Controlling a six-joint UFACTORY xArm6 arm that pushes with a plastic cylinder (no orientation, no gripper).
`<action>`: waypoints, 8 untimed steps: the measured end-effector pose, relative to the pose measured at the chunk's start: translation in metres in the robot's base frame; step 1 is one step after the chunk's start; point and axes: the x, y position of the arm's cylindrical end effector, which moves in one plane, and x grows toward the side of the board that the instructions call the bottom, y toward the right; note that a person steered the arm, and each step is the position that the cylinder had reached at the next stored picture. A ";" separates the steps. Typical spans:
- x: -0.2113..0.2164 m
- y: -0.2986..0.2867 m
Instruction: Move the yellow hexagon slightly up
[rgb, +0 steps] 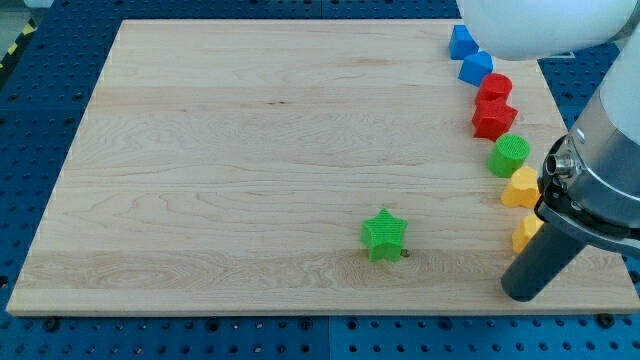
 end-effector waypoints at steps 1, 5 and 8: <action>0.000 0.002; -0.014 0.029; -0.024 0.033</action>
